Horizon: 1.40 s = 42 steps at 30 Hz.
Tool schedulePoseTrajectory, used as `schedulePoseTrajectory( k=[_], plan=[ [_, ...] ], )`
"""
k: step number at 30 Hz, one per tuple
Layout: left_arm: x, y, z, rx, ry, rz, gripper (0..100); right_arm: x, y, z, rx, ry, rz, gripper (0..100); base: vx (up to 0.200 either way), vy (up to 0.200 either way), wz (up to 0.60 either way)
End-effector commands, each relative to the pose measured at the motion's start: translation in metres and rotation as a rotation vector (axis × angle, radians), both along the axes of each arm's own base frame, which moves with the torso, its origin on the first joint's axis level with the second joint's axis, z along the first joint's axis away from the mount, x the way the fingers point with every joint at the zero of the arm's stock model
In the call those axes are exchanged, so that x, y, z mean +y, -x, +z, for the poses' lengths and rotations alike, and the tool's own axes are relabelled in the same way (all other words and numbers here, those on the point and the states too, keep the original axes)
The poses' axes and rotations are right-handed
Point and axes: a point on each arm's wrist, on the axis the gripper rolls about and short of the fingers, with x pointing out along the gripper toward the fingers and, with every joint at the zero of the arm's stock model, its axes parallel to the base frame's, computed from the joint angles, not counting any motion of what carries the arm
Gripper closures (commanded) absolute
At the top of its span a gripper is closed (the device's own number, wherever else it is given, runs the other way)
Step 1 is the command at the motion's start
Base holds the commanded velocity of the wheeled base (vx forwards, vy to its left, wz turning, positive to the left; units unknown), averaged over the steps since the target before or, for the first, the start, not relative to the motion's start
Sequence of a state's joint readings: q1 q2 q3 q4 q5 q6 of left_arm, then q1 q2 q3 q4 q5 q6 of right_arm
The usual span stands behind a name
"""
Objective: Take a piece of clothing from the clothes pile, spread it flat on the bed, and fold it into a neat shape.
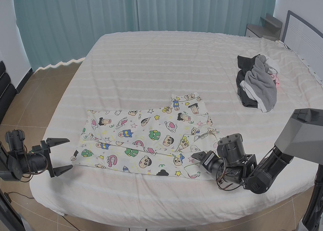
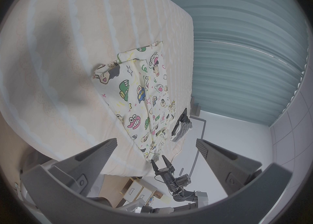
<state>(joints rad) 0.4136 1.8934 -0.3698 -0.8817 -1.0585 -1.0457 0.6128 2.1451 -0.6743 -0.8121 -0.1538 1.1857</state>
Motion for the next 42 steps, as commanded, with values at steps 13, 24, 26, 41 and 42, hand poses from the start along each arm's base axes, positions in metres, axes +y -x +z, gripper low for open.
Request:
schedulePoseTrajectory(
  k=[13, 24, 26, 41, 42],
  plan=[
    [0.0, 0.0, -0.001, 0.003, 0.001, 0.0, 0, 0.0, -0.007, -0.005, 0.003, 0.014, -0.009, 100, 0.0, 0.0, 0.0],
    [0.0, 0.0, -0.001, 0.003, 0.001, 0.0, 0, 0.011, -0.035, 0.053, -0.094, -0.009, 0.001, 100, 0.0, 0.0, 0.0],
    [0.0, 0.0, -0.001, 0.003, 0.001, 0.0, 0, 0.012, -0.042, 0.058, -0.093, -0.007, -0.006, 100, 0.0, 0.0, 0.0],
    [0.0, 0.0, -0.001, 0.002, 0.0, 0.0, 0, 0.009, -0.089, 0.082, -0.122, 0.062, -0.018, 100, 0.0, 0.0, 0.0],
    [0.0, 0.0, -0.001, 0.002, 0.0, 0.0, 0, 0.009, -0.089, 0.082, -0.122, 0.062, -0.018, 100, 0.0, 0.0, 0.0]
  ],
)
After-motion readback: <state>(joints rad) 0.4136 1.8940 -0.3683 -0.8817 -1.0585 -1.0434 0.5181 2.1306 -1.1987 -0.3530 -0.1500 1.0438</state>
